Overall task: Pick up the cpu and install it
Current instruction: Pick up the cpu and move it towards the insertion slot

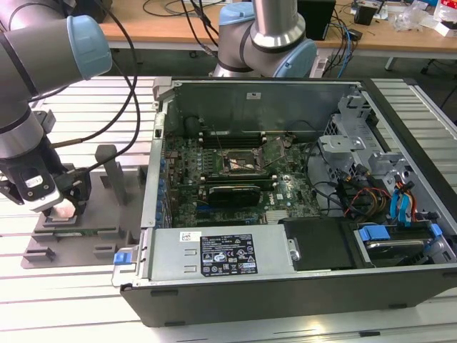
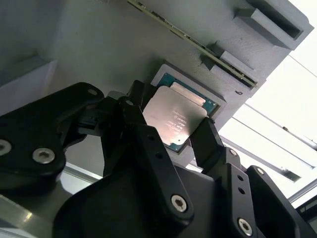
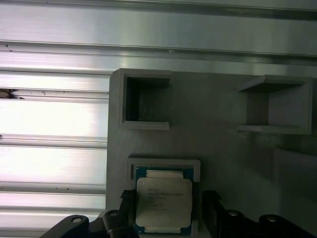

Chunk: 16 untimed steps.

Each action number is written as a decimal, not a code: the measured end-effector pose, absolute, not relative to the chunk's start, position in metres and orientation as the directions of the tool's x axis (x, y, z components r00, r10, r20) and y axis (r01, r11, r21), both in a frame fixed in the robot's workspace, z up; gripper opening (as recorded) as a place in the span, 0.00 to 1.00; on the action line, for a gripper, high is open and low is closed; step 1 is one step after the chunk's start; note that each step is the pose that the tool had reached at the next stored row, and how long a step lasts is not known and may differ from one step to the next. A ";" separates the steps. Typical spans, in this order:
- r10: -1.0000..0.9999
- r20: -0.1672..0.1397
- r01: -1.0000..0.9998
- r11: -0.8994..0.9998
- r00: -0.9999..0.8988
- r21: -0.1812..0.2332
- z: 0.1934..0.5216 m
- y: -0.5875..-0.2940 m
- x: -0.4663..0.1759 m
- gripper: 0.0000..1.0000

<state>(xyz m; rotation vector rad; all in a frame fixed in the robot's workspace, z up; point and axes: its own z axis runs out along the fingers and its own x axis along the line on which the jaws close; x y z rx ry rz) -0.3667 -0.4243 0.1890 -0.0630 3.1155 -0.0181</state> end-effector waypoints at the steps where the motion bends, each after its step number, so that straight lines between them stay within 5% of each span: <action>1: -0.041 -0.025 -0.041 0.999 -0.999 -0.012 0.189 -0.424 -0.367 0.63; 16: -0.045 -0.025 -0.045 0.999 -0.999 -0.012 0.192 -0.424 -0.367 0.70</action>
